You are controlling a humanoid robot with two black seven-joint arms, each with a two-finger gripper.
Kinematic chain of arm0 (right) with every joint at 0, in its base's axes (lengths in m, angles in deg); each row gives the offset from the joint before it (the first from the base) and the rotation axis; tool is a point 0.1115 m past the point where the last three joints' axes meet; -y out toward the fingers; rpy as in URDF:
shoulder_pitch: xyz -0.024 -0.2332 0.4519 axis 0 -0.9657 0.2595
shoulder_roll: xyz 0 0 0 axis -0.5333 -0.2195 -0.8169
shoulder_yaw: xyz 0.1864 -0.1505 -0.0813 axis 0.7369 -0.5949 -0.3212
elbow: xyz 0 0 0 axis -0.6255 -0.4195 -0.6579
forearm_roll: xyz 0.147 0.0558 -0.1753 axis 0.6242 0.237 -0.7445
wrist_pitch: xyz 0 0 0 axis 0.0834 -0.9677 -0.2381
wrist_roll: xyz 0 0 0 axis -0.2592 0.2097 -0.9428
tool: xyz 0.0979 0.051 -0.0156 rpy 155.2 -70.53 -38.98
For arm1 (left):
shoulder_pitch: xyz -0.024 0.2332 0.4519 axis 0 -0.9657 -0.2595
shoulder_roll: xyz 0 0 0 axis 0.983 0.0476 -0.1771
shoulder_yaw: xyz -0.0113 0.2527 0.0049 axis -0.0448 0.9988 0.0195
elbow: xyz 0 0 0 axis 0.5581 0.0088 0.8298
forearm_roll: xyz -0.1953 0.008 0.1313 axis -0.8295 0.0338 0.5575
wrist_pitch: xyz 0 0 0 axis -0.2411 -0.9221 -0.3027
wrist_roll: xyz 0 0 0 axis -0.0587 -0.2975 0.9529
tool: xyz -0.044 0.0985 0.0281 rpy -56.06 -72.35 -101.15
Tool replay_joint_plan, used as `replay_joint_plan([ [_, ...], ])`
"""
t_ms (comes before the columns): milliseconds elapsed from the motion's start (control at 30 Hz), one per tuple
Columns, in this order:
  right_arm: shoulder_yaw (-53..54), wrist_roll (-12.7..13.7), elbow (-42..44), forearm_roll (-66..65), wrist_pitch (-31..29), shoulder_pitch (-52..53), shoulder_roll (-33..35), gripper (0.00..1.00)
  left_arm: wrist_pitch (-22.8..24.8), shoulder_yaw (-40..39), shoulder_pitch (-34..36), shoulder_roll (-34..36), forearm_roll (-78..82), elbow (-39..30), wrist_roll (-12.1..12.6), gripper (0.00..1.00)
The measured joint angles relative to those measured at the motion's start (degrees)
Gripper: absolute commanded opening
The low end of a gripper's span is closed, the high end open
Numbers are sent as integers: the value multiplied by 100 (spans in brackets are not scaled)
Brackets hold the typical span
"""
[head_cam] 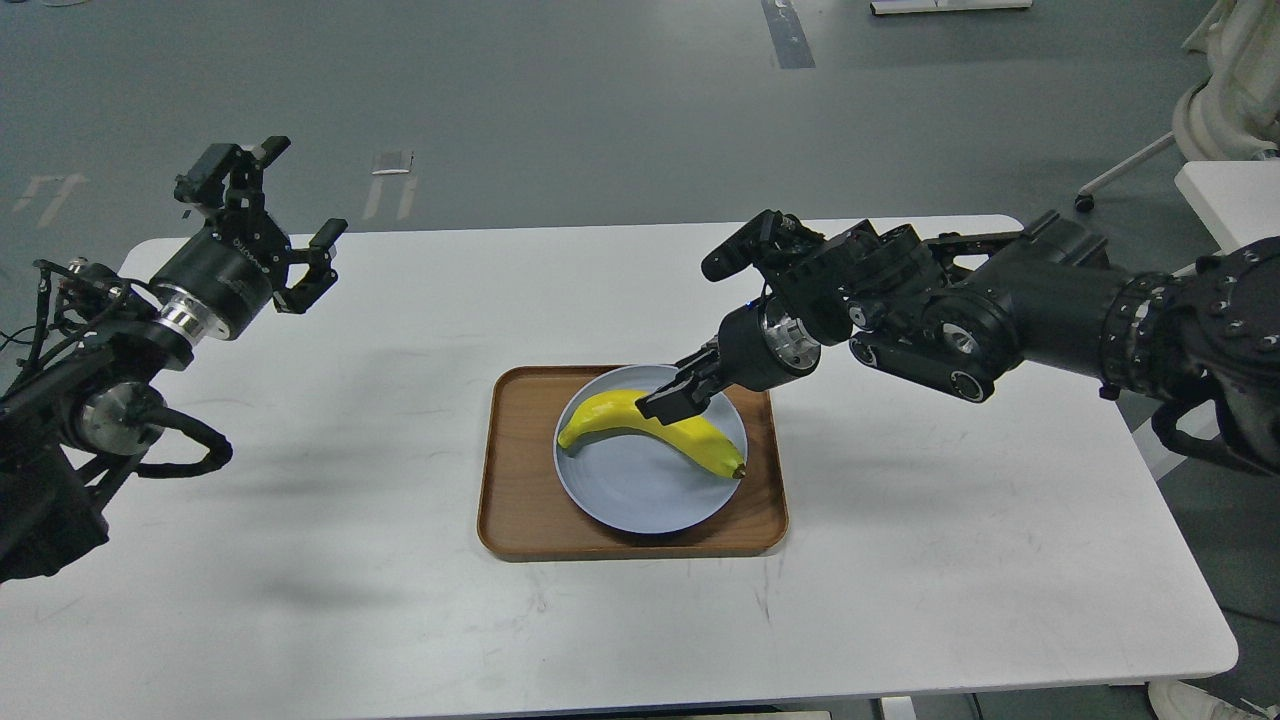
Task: Place banana on plate with both arms
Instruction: 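Open the right gripper and retract it away from the plate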
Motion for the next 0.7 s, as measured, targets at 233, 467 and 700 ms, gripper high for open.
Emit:
replay_joint_plan([
  [233, 1294, 1, 409, 1716, 75, -191, 620, 100, 0, -8, -1, 1, 0, -1, 1, 100],
  [467, 2868, 1, 732, 4249, 84, -1402, 1093, 100, 0, -1, -23, -52, 0, 1, 1, 100],
  [700, 4675, 1, 741, 5316, 89, -2641, 1141, 100, 0, 0, -27, -223, -7, 22, 1, 100],
])
